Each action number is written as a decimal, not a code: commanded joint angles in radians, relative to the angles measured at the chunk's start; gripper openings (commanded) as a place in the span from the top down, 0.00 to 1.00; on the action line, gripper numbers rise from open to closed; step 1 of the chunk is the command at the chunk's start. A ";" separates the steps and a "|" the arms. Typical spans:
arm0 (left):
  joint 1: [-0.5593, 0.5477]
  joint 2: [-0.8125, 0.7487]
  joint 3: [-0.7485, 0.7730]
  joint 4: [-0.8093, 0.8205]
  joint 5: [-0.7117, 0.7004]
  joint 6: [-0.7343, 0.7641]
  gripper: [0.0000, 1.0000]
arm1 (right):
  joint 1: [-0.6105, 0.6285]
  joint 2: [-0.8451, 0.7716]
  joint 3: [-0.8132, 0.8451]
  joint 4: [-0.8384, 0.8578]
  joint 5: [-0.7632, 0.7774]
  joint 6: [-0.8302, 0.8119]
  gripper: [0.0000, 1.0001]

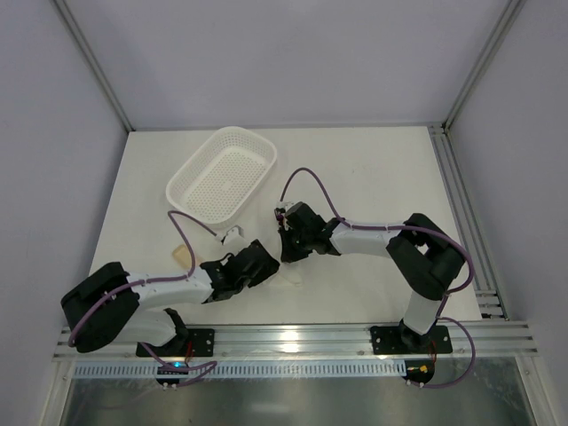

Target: Place the utensils on the paper napkin and roll it up

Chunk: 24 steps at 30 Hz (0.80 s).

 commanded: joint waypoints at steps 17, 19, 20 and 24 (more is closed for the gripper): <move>-0.007 -0.126 -0.021 0.065 -0.076 0.122 0.43 | 0.002 0.017 -0.040 -0.059 0.017 -0.028 0.96; -0.007 -0.113 -0.018 0.070 -0.076 0.122 0.43 | 0.002 0.015 -0.040 -0.062 0.016 -0.027 0.96; -0.007 -0.101 -0.018 0.071 -0.073 0.123 0.43 | 0.002 0.014 -0.040 -0.062 0.016 -0.027 0.96; -0.007 -0.087 -0.005 0.073 -0.070 0.134 0.49 | 0.002 0.014 -0.040 -0.062 0.017 -0.027 0.96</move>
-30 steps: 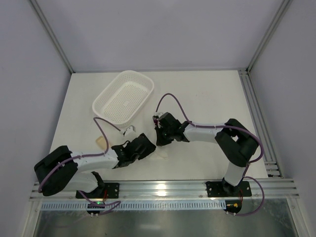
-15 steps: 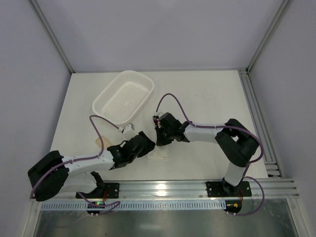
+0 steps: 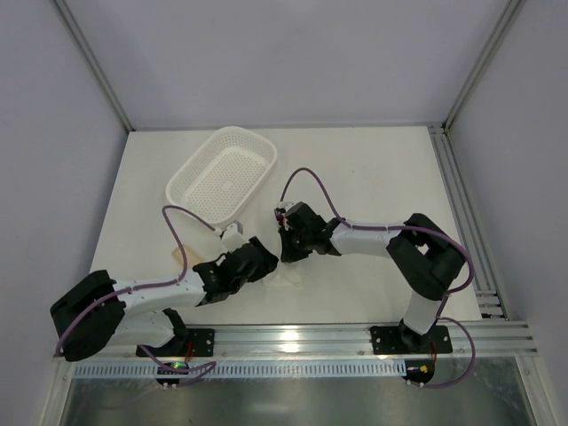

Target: Place the utensils on the paper napkin and roll it up

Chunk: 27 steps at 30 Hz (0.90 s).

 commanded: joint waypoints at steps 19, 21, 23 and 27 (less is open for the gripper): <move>-0.004 0.096 0.144 0.056 0.038 0.131 1.00 | 0.000 0.007 -0.054 -0.031 -0.004 0.015 0.96; -0.004 0.104 0.141 0.082 0.043 0.113 1.00 | 0.000 0.000 -0.062 -0.022 -0.004 0.029 0.96; -0.004 0.110 0.141 0.096 0.054 0.099 1.00 | 0.000 -0.006 -0.070 -0.013 -0.004 0.034 0.96; -0.004 0.111 0.144 0.125 0.066 0.076 1.00 | -0.003 -0.009 -0.082 0.006 -0.007 0.057 0.96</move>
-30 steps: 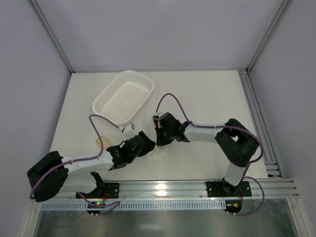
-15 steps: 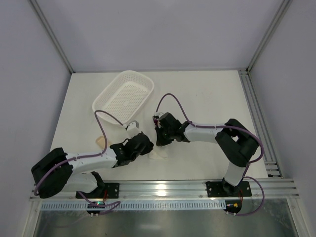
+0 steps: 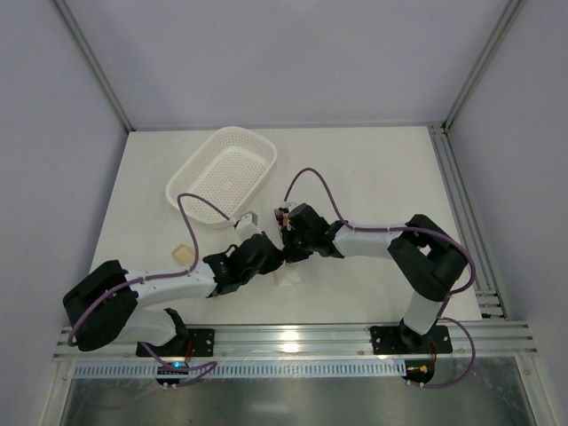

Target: Place the utensils on the paper napkin and roll it up

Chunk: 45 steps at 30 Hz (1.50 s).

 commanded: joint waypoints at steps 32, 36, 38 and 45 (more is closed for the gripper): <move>-0.003 0.026 -0.031 0.308 0.046 -0.232 1.00 | -0.032 -0.019 -0.104 0.065 -0.066 0.108 0.96; -0.003 0.039 -0.013 0.297 0.057 -0.210 1.00 | -0.033 -0.022 -0.107 0.069 -0.069 0.111 0.96; -0.003 0.037 -0.011 0.286 0.054 -0.203 1.00 | -0.036 -0.023 -0.107 0.071 -0.080 0.111 0.96; -0.003 0.013 -0.026 0.239 0.029 -0.196 1.00 | -0.059 -0.063 -0.081 0.049 -0.090 0.093 0.96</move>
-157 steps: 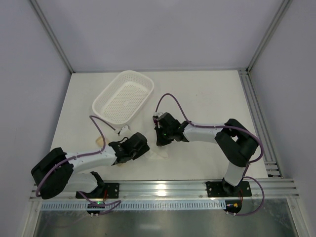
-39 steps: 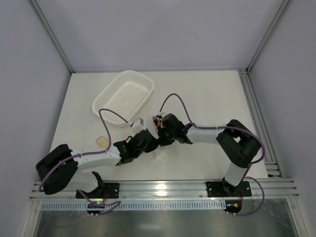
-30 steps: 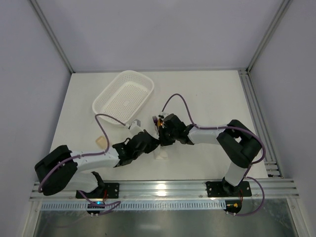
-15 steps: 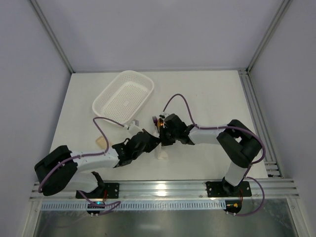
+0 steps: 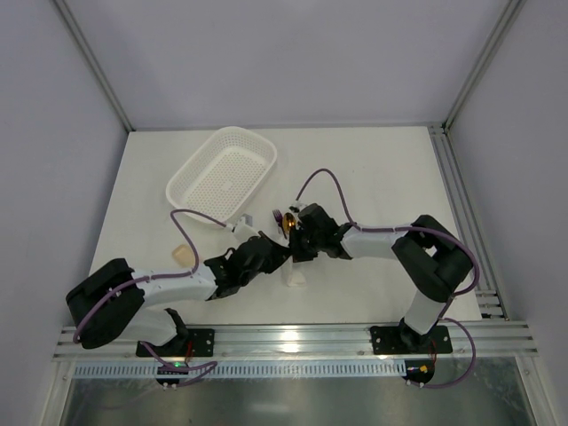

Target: Place the utensils on the paper napkin and roll it up

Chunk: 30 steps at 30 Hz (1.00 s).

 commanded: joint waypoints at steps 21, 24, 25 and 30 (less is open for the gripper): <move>-0.005 0.020 0.076 0.010 0.024 0.056 1.00 | -0.200 -0.180 0.011 -0.204 0.005 -0.135 0.95; -0.005 0.033 0.091 0.007 0.027 0.063 1.00 | -0.214 -0.156 0.015 -0.204 0.023 -0.142 0.95; -0.005 0.039 0.095 0.006 0.028 0.063 1.00 | -0.225 -0.145 0.017 -0.201 0.022 -0.144 0.95; -0.005 0.067 0.105 0.010 0.040 0.066 1.00 | -0.228 -0.093 0.008 -0.163 0.007 -0.139 0.95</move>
